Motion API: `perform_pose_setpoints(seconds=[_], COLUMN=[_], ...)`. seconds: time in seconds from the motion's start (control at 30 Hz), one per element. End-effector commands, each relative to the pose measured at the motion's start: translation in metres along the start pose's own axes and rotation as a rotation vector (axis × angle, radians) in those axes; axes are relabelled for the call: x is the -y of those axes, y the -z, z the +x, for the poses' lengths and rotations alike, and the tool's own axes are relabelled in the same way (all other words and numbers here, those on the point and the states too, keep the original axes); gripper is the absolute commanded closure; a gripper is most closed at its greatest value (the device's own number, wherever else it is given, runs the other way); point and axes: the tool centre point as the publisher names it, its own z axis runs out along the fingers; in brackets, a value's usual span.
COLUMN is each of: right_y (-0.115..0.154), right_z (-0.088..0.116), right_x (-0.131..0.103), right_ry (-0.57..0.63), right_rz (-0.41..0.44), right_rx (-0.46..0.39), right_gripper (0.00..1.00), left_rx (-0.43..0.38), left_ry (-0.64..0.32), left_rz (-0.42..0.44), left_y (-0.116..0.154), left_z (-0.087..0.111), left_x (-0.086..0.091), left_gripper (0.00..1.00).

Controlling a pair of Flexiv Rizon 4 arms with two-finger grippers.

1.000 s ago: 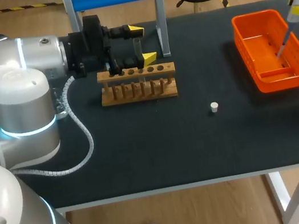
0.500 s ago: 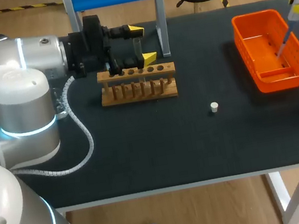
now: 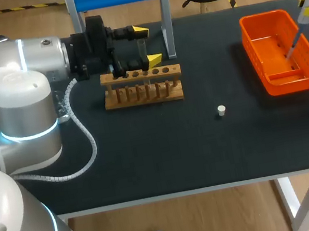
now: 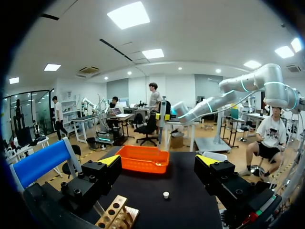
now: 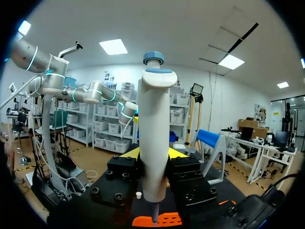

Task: Invert the test tube, pick up the pipette, mount the tip to pipette, aspirate from beaker and dispense into the tube, eject the tip, return the pipette, and cap with the stopper.

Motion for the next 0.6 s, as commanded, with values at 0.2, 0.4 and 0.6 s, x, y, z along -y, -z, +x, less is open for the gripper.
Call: perform_pose_setpoints(seconds=[0.2, 0.4, 0.6], right_y=[-0.0014, -0.0024, -0.0028], right_z=[0.0094, 0.0115, 0.0117], right_x=[0.0031, 0.0052, 0.0055], right_ry=[0.002, -0.004, -0.003], right_rz=[0.013, 0.024, 0.033], right_rx=[-0.019, -0.031, -0.035], right_gripper=[1.0, 1.0, 1.0], left_rx=[-0.004, -0.004, -0.004], left_ry=[0.001, 0.001, 0.001], left_rz=[-0.002, -0.002, -0.002], left_y=[0.0007, 0.0007, 0.0007], left_z=[-0.0009, -0.0009, -0.0009], left_x=[0.0005, 0.0005, 0.0005], left_gripper=[0.0, 0.0, 0.0])
